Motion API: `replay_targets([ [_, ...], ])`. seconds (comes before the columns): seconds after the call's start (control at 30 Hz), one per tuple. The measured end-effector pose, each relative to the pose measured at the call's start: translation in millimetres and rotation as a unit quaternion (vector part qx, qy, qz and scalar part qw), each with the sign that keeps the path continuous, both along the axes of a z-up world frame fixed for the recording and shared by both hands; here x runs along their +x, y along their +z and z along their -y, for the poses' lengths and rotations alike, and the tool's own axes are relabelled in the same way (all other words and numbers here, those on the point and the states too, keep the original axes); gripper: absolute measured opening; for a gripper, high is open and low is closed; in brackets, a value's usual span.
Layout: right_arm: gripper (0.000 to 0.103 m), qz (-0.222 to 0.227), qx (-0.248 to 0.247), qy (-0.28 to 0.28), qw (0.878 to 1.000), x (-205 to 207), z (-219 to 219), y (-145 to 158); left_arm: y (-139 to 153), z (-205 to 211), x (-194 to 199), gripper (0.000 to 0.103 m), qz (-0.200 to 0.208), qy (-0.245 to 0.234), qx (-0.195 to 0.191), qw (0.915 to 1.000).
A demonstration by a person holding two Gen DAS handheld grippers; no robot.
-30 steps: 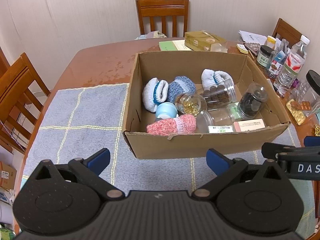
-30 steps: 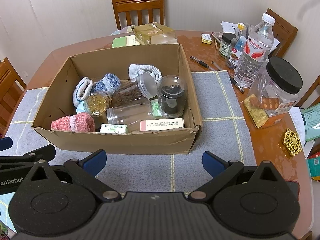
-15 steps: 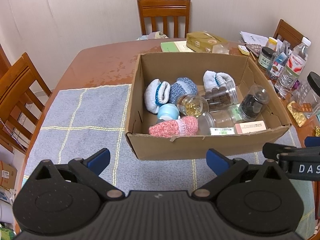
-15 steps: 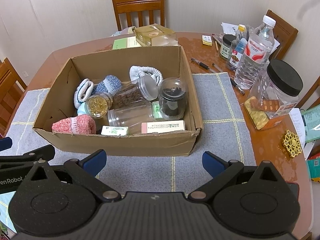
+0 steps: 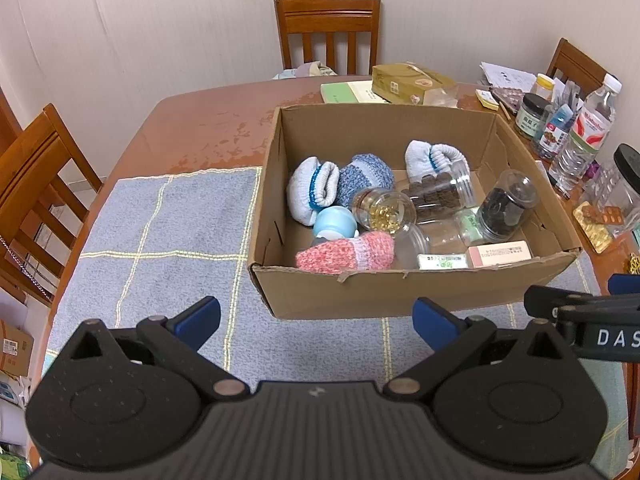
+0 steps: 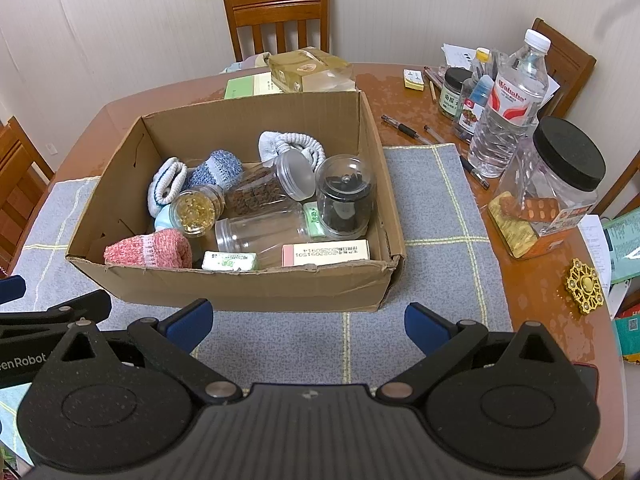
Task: Organize objects
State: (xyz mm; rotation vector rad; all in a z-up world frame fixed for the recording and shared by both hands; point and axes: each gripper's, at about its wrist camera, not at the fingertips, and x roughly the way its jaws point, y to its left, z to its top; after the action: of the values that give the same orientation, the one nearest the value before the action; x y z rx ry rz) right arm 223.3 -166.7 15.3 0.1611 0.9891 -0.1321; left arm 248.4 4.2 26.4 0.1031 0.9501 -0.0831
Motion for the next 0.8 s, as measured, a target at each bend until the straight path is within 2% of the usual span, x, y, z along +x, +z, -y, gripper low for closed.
replay_targets([
  [0.8,0.103,-0.002,0.000,0.001,1.000,0.4,0.7,-0.9,-1.3,2.7,0.8,0.102,-0.001,0.003,0.004,1.0000],
])
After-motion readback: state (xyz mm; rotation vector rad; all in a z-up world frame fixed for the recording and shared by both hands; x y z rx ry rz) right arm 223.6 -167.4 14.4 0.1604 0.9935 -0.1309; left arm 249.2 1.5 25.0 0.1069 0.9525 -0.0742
